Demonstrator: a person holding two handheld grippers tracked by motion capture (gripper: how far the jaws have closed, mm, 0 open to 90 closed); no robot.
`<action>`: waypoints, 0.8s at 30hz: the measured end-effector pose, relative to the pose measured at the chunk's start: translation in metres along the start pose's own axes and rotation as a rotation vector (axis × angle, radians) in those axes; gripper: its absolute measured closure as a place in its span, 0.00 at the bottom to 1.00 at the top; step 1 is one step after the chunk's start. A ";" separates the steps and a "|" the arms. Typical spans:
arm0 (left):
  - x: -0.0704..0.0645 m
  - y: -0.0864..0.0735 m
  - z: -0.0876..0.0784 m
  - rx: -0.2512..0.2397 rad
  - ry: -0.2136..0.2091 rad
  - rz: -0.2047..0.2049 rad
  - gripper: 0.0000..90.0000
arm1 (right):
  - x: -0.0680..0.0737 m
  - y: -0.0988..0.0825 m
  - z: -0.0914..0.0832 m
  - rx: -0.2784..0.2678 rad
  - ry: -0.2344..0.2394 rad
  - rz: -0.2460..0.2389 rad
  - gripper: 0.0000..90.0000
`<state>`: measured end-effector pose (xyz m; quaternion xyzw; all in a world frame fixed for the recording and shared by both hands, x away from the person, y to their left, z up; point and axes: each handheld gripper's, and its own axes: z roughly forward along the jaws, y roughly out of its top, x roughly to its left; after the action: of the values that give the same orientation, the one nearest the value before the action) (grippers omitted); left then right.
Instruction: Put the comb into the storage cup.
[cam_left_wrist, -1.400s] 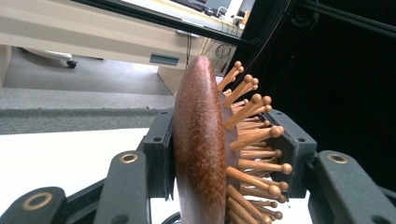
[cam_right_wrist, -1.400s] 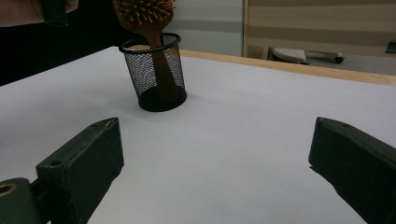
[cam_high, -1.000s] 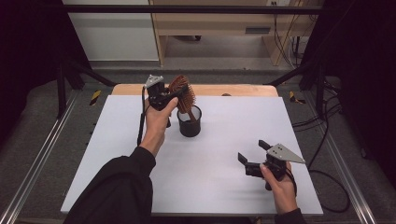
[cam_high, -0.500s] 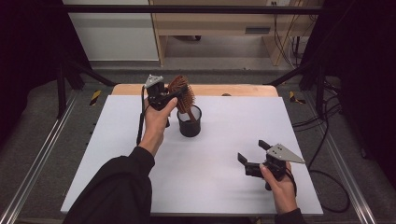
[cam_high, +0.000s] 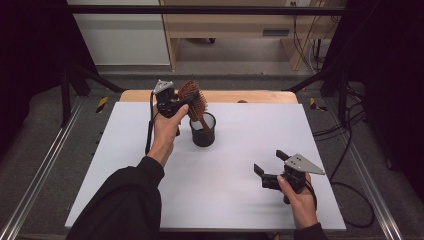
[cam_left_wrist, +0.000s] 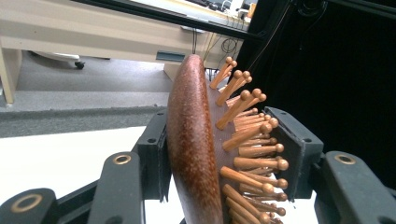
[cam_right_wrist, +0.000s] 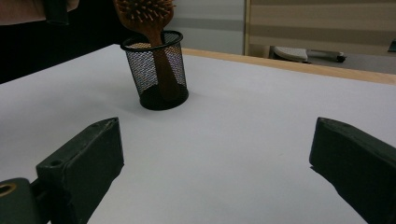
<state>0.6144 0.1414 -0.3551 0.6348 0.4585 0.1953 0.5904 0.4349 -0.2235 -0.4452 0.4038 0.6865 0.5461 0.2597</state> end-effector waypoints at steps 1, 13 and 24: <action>0.000 0.000 0.000 0.001 0.001 0.000 0.51 | 0.000 0.000 0.000 0.000 0.000 -0.001 0.04; 0.007 -0.001 0.001 0.007 0.005 -0.010 0.49 | 0.000 0.000 0.000 0.001 0.001 -0.003 0.04; 0.013 -0.001 0.001 0.010 0.010 -0.005 0.47 | 0.001 0.000 0.001 0.004 0.003 -0.004 0.04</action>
<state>0.6211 0.1510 -0.3603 0.6356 0.4639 0.1945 0.5857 0.4350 -0.2223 -0.4456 0.4021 0.6887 0.5448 0.2592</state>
